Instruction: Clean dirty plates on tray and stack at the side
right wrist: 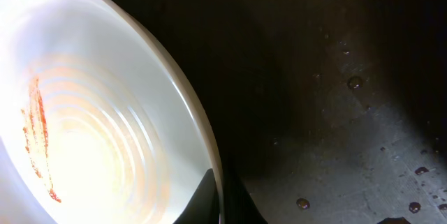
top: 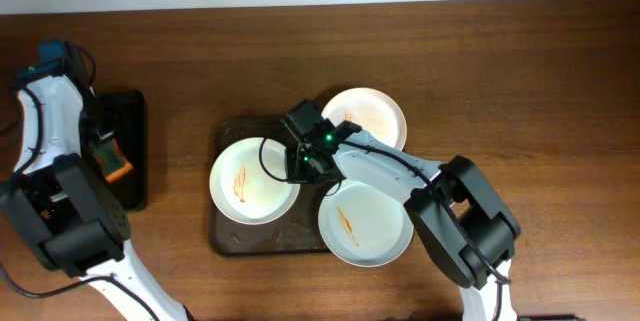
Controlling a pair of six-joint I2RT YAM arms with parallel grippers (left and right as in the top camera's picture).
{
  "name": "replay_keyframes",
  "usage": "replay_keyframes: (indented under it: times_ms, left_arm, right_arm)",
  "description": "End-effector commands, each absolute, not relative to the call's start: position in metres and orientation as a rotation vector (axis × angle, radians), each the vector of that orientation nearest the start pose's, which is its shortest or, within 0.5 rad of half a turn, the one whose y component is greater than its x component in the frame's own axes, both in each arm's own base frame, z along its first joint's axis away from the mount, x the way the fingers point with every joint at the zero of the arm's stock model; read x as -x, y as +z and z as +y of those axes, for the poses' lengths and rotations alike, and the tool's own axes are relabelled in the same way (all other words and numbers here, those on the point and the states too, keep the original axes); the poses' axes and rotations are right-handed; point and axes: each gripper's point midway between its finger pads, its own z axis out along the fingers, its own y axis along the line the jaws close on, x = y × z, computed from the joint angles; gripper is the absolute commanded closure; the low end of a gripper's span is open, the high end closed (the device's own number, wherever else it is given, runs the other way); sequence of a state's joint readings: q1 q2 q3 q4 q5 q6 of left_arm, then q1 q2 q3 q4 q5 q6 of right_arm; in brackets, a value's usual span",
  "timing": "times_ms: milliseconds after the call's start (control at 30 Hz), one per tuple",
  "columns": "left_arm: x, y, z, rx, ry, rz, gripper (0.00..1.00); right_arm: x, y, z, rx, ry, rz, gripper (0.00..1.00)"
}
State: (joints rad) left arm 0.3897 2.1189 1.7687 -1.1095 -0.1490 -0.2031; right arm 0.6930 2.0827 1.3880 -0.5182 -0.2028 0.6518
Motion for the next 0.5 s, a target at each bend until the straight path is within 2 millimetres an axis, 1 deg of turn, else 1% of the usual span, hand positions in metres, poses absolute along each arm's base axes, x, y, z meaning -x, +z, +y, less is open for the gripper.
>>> replay_keyframes:
  times_ms: [0, 67, 100, 133, 167, 233, 300, 333, 367, 400, 467]
  left_arm:
    - [-0.373, 0.039, 0.195, 0.889, 0.289, 2.947, 0.36]
    - [-0.364, 0.035, 0.204, 0.931, 0.29, 2.95, 0.35]
    - [-0.359, 0.035, 0.211, 0.965, 0.289, 2.942, 0.36]
    - [-0.356, 0.034, 0.218, 0.992, 0.29, 2.933, 0.39]
    - [-0.356, 0.031, 0.22, 0.975, 0.269, 2.931, 0.39]
    - [-0.367, 0.023, 0.213, 0.888, 0.177, 2.942, 0.43]
    - [-0.37, 0.02, 0.214, 0.885, 0.174, 2.932, 0.46]
    - [-0.374, 0.019, 0.214, 0.88, 0.155, 2.917, 0.46]
    - [-0.383, 0.019, 0.209, 0.835, 0.093, 2.901, 0.44]
    - [-0.388, 0.02, 0.208, 0.815, 0.072, 2.889, 0.44]
    - [-0.387, 0.019, 0.208, 0.816, 0.072, 2.892, 0.43]
  right_arm:
    - [-0.331, -0.011, 0.319, 0.101, 0.507, 2.955, 0.96]
    - [-0.331, -0.011, 0.319, 0.104, 0.506, 2.955, 0.96]
    - [-0.331, -0.011, 0.319, 0.105, 0.506, 2.954, 0.96]
    - [-0.331, -0.011, 0.319, 0.106, 0.507, 2.953, 0.96]
    - [-0.331, -0.011, 0.319, 0.105, 0.507, 2.953, 0.96]
    - [-0.331, -0.011, 0.319, 0.106, 0.507, 2.953, 0.96]
    - [-0.331, -0.011, 0.319, 0.105, 0.507, 2.953, 0.96]
    - [-0.332, -0.011, 0.319, 0.105, 0.508, 2.953, 0.96]
    - [-0.332, -0.01, 0.32, 0.105, 0.511, 2.948, 0.96]
    - [-0.333, -0.01, 0.32, 0.106, 0.513, 2.946, 0.96]
    - [-0.333, -0.01, 0.32, 0.106, 0.513, 2.946, 0.96]
